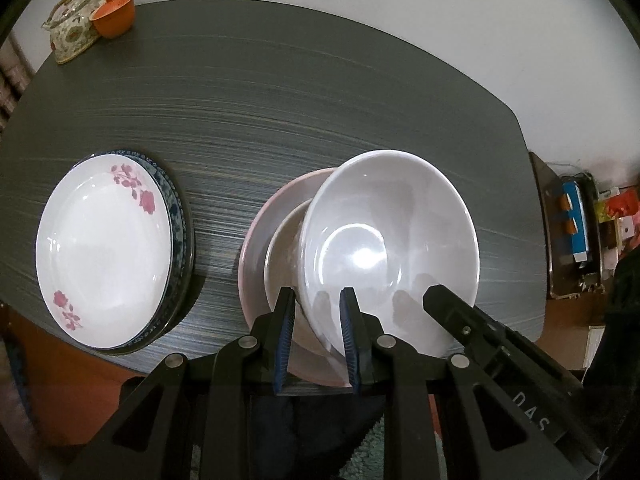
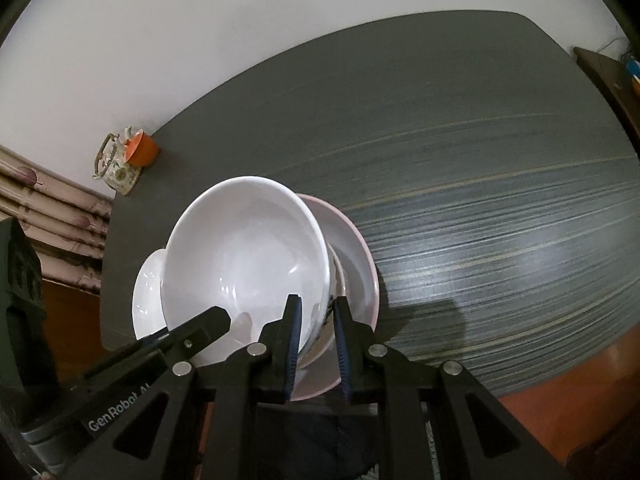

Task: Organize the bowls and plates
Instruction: 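Lower the Rabbit bowl into the white bowl inside the pink bowl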

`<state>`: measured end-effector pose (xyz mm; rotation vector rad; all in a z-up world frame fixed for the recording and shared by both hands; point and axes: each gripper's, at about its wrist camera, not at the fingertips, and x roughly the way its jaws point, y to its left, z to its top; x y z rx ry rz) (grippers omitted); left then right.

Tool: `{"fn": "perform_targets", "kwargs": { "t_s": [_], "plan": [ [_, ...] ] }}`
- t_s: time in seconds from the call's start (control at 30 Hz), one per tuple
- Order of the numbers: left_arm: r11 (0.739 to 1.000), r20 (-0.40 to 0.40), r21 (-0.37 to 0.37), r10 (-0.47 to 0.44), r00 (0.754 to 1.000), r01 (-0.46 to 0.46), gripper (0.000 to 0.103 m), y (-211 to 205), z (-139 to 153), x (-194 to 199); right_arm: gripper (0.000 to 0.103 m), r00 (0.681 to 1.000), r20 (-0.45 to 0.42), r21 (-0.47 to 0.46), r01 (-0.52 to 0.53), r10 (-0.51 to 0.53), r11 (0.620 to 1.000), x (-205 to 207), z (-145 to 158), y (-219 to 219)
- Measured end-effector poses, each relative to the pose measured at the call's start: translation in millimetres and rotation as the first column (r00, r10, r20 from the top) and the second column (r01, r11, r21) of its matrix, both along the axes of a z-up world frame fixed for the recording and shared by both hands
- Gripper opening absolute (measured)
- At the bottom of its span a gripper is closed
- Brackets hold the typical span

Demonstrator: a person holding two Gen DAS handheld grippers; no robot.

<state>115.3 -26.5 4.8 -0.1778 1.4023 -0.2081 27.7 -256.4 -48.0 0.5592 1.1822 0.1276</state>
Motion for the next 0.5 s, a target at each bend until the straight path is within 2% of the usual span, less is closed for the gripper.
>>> {"fn": "perform_targets", "kwargs": {
  "t_s": [0.5],
  "plan": [
    [0.999, -0.007, 0.043, -0.010, 1.000, 0.010, 0.020, -9, -13, -2, 0.018, 1.000, -0.024, -0.006, -0.019, 0.018, 1.000, -5, -13, -2]
  ]
}}
